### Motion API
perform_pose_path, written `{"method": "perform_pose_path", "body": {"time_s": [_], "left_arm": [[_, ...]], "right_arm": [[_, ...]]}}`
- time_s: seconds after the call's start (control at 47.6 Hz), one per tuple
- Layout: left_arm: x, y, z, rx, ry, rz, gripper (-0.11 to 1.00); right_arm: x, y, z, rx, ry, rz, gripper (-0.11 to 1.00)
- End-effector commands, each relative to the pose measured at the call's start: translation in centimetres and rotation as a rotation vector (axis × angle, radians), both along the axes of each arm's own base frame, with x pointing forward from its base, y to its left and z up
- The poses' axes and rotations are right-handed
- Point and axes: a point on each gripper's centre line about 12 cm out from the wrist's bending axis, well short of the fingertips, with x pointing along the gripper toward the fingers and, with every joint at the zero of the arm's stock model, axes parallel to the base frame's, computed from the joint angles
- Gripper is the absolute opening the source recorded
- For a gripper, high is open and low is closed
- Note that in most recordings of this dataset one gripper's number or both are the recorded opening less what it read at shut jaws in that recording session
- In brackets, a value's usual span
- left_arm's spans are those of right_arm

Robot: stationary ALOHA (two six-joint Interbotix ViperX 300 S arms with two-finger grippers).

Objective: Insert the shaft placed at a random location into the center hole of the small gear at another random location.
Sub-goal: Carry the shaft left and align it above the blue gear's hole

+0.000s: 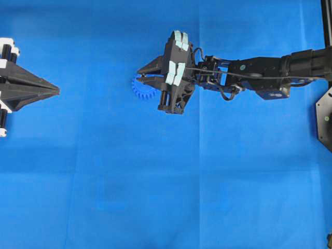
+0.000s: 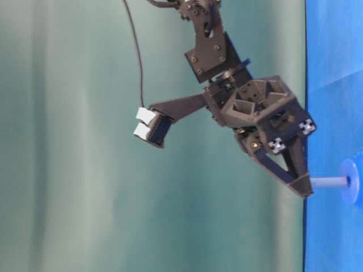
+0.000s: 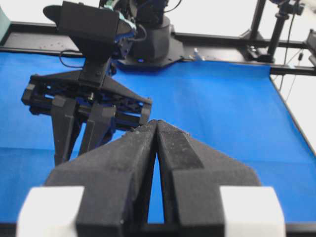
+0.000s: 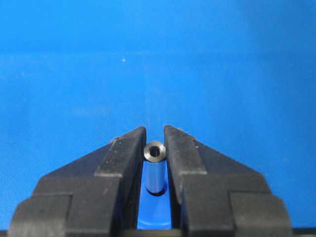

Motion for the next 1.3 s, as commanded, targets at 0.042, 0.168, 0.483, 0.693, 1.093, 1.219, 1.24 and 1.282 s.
{"method": "perform_pose_path", "body": {"time_s": [0.042, 0.168, 0.483, 0.693, 1.093, 1.219, 1.24, 1.282], "left_arm": [[0.1, 0.0, 0.4, -0.002, -0.012, 0.001, 0.00], [0.1, 0.0, 0.4, 0.000, -0.011, 0.002, 0.00], [0.1, 0.0, 0.4, -0.003, -0.011, 0.002, 0.00], [0.1, 0.0, 0.4, -0.002, -0.011, 0.001, 0.00], [0.1, 0.1, 0.4, -0.002, -0.009, 0.003, 0.00], [0.1, 0.0, 0.4, -0.002, -0.009, 0.001, 0.00], [0.1, 0.1, 0.4, -0.003, -0.009, 0.003, 0.00], [0.1, 0.0, 0.4, -0.002, -0.009, 0.001, 0.00]], "right_arm": [[0.6, 0.0, 0.9, 0.002, -0.037, -0.005, 0.03], [0.5, 0.0, 0.6, 0.005, -0.030, -0.008, 0.03], [0.6, 0.0, 0.0, 0.005, -0.027, -0.009, 0.03], [0.8, -0.1, -1.2, 0.019, -0.007, -0.020, 0.03], [0.8, -0.2, -2.7, 0.030, 0.019, -0.030, 0.03], [0.7, -0.2, -2.8, 0.030, 0.022, -0.031, 0.03], [0.7, -0.2, -2.8, 0.030, 0.024, -0.030, 0.03], [0.7, -0.2, -2.8, 0.031, 0.025, -0.030, 0.03]]}}
